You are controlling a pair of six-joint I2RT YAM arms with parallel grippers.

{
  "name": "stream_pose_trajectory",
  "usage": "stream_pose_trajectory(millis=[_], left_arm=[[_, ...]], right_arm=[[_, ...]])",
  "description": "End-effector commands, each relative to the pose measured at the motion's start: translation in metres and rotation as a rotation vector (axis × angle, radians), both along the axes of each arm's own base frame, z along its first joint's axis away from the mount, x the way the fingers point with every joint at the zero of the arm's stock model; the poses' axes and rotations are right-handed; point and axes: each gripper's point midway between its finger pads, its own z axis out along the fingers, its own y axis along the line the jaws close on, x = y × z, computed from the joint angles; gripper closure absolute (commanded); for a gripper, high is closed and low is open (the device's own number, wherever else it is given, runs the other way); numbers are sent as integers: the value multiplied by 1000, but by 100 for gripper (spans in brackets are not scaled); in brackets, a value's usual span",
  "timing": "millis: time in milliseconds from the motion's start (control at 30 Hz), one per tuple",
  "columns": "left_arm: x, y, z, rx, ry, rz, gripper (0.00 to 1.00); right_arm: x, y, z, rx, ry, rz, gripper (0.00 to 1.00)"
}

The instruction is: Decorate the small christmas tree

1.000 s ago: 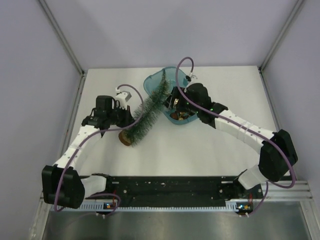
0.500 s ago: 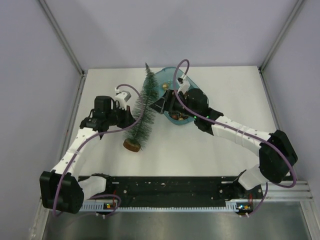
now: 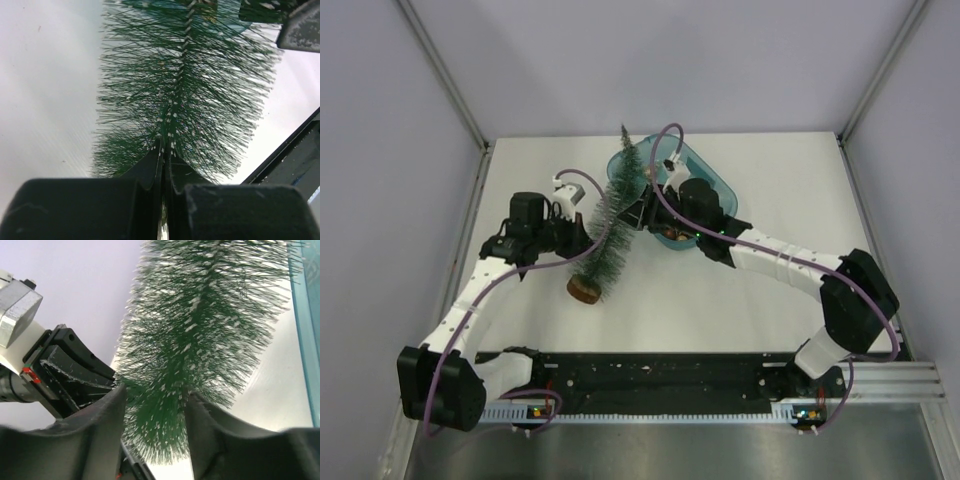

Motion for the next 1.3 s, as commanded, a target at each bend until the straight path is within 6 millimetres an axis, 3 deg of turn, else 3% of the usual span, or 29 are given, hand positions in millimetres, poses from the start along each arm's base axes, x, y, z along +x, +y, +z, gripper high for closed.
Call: stream_pose_trajectory(millis=[0,200,233,400,433,567,700,833,1000,1267], left_arm=[[5,-11,32,-36,-98,-47,96],[3,-15,34,-36,-96,-63,95],[2,-15,35,-37,-96,-66,95],[3,-18,39,-45,-96,-71,84],[3,-19,41,-47,-98,-71,78],[7,-19,45,-49,-107,-63,38],[12,-14,52,-29,-134,-31,19],[21,1,58,26,-159,49,11],[27,15,77,64,-207,104,11],[4,24,92,129,-259,46,9]], right_arm=[[5,14,30,25,-87,-25,61],[6,16,31,-20,-133,-70,98],[7,15,36,-27,-153,-79,100],[13,0,61,-76,-252,-158,100],[14,-3,66,-84,-271,-170,100],[17,-6,72,-114,-305,-178,100],[16,-4,76,-98,-305,-172,100],[8,0,84,-91,-329,-163,100],[-1,-3,87,-101,-340,-167,100],[-35,-27,67,-159,-332,-183,100]])
